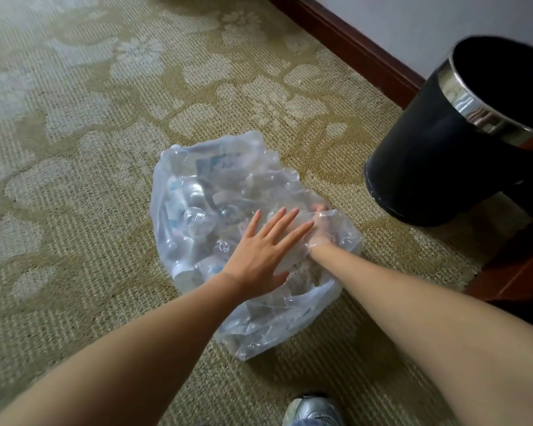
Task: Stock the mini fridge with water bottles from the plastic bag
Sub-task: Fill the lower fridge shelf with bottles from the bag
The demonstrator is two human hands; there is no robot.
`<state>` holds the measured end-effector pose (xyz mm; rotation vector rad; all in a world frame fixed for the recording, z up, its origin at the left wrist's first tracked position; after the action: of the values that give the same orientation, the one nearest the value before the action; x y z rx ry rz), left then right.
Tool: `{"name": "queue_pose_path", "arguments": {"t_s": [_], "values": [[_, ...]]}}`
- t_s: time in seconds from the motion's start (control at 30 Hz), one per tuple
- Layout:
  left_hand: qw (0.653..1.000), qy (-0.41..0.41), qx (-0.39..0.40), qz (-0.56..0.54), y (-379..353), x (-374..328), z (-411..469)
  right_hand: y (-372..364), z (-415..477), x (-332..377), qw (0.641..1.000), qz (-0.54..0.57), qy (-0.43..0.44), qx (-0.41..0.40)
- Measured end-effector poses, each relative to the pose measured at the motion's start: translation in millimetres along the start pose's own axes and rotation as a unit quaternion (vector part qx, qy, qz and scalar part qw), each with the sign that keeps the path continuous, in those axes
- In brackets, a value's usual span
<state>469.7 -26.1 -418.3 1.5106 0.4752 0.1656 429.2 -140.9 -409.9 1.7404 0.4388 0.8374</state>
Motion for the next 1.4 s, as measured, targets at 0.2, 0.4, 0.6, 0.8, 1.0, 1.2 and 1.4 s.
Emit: {"name": "queue_pose_path", "arguments": {"t_s": [0.2,0.4,0.6,0.8,1.0,1.2,1.4], "values": [[0.997,0.033,0.025,0.059,-13,-4,-9,-50,-39,-2,0.944,-0.078,0.051,0.315],[0.995,0.058,0.027,0.070,-17,-15,-14,-41,-75,0,0.952,0.127,0.025,0.277],[0.996,0.046,0.041,0.058,-16,-13,-22,-19,-113,-6,0.910,0.372,-0.009,0.184],[0.999,0.036,-0.002,-0.025,8,-15,-28,-3,-124,-2,0.873,0.476,-0.006,0.107],[0.996,0.015,-0.040,-0.082,24,-13,-49,8,-144,10,0.878,0.469,0.005,0.096],[0.983,0.058,-0.048,-0.167,28,5,-69,28,-174,22,0.905,0.411,0.028,0.109],[0.976,0.156,0.044,-0.145,36,-9,-62,73,-199,-1,0.860,0.491,0.006,0.139]]}}
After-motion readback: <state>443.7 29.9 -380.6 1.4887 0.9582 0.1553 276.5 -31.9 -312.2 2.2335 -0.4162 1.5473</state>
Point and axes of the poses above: each hand's wrist, its own z-axis towards the middle knuckle, its own y-axis out of the back of the hand, x = y × z, the point moved 5 cm from there along z, towards the middle knuckle, and after that the axes turned 14 degrees about y, right-handed, at the moved point
